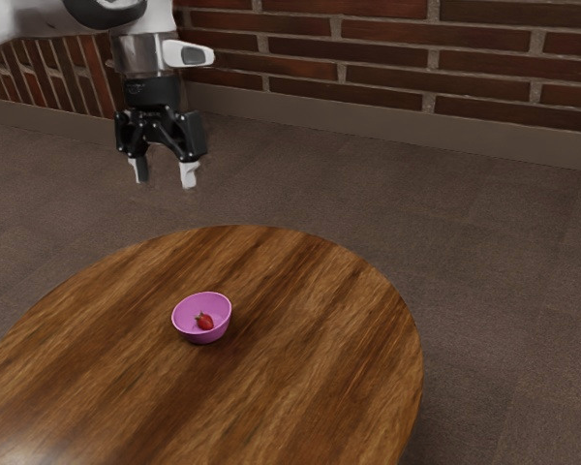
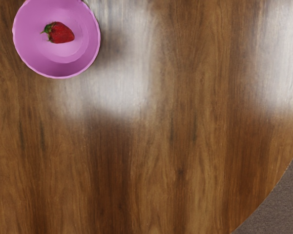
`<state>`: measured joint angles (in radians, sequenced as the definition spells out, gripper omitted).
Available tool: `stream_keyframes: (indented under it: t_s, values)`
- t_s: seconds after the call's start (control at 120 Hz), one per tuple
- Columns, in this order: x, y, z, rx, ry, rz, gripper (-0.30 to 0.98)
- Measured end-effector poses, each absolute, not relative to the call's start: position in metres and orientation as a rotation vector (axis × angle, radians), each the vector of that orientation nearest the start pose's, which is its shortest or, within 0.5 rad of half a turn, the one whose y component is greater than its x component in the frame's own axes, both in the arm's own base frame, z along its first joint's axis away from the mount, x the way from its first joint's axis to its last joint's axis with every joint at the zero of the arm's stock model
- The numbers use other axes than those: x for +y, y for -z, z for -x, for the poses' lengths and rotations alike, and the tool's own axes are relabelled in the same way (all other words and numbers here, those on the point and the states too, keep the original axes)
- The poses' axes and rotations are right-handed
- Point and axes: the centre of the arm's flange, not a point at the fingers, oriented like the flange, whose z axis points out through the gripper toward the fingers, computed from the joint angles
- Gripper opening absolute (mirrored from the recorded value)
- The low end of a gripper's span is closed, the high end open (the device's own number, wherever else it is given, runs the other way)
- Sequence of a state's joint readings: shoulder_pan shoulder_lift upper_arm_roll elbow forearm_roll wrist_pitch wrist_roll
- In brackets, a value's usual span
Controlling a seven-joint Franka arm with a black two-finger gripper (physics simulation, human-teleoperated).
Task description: Take strawberry from the bowl
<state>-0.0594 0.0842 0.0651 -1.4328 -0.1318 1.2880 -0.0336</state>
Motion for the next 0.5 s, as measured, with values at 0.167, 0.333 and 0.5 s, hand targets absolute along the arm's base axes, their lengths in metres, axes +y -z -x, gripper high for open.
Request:
stream_keyframes:
  t_s: [0.167, 0.333, 0.5]
  values:
    - [0.053, -0.606, -0.585, -0.236, -0.225, 3.217, 0.69]
    - [0.002, -0.534, -0.655, -0.223, -0.256, 3.2, 0.68]
    - [-0.013, -0.425, -0.648, -0.466, -0.404, 3.168, 0.68]
